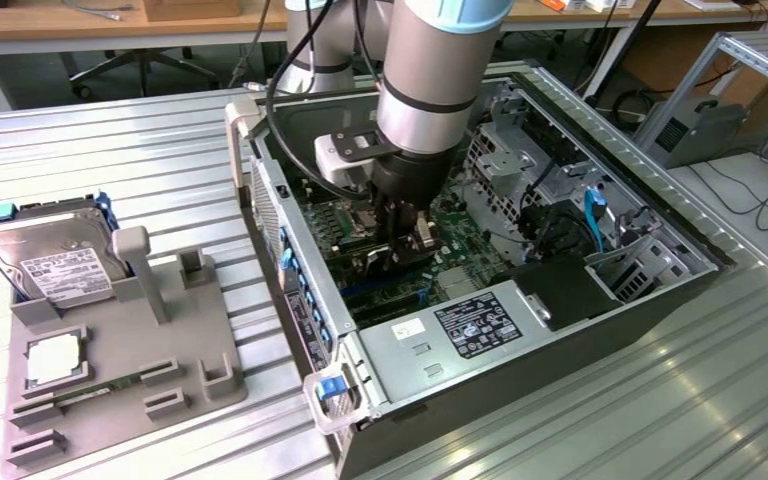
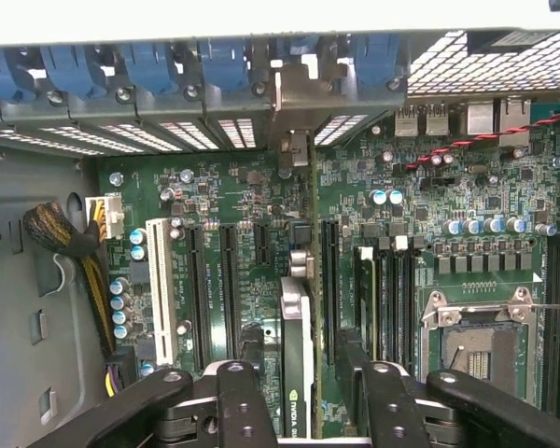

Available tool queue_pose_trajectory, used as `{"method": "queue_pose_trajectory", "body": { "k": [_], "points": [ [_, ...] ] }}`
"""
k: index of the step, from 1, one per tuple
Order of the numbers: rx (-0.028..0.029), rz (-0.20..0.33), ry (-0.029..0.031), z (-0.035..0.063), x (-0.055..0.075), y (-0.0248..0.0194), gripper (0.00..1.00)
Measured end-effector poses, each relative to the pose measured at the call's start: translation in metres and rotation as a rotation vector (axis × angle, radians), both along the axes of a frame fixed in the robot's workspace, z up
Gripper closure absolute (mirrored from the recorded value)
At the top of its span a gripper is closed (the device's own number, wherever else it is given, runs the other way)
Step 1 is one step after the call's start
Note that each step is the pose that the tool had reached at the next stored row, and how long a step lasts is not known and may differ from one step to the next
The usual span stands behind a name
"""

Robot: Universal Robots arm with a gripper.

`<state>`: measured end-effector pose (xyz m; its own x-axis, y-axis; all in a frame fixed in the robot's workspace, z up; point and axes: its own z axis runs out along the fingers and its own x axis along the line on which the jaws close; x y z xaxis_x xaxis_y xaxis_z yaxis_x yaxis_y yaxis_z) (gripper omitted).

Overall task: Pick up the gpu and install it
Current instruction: 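Insert the gpu into the slot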

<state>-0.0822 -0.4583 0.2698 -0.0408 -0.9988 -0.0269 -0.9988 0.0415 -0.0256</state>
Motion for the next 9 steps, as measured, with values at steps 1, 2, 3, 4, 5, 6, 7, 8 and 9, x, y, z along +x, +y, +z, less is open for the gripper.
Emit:
{"method": "queue_pose_trajectory", "body": {
  "k": [1, 2, 3, 4, 5, 6, 7, 8, 9],
  "points": [
    [0.0001, 0.0, -0.0001, -0.0004, 0.0, 0.0, 0.56],
    [-0.0002, 0.0, 0.0001, -0.0006, -0.0001, -0.0001, 0.56],
    [-0.0001, 0.0, 0.0, -0.0012, -0.0001, -0.0001, 0.56],
    [-0.0001, 0.0, 0.0001, -0.0016, -0.0001, 0.0, 0.56],
    [-0.0002, 0.0, 0.0001, -0.0016, -0.0001, 0.0, 0.56],
    [-0.0002, 0.0, 0.0001, -0.0016, -0.0001, 0.0, 0.56],
    [-0.0002, 0.0, 0.0001, -0.0016, -0.0001, 0.0, 0.56],
    [-0.0002, 0.0, 0.0001, -0.0016, -0.0001, 0.0, 0.56],
    [-0.0001, 0.0, 0.0001, -0.0016, -0.0001, 0.0, 0.56]
  ]
}}
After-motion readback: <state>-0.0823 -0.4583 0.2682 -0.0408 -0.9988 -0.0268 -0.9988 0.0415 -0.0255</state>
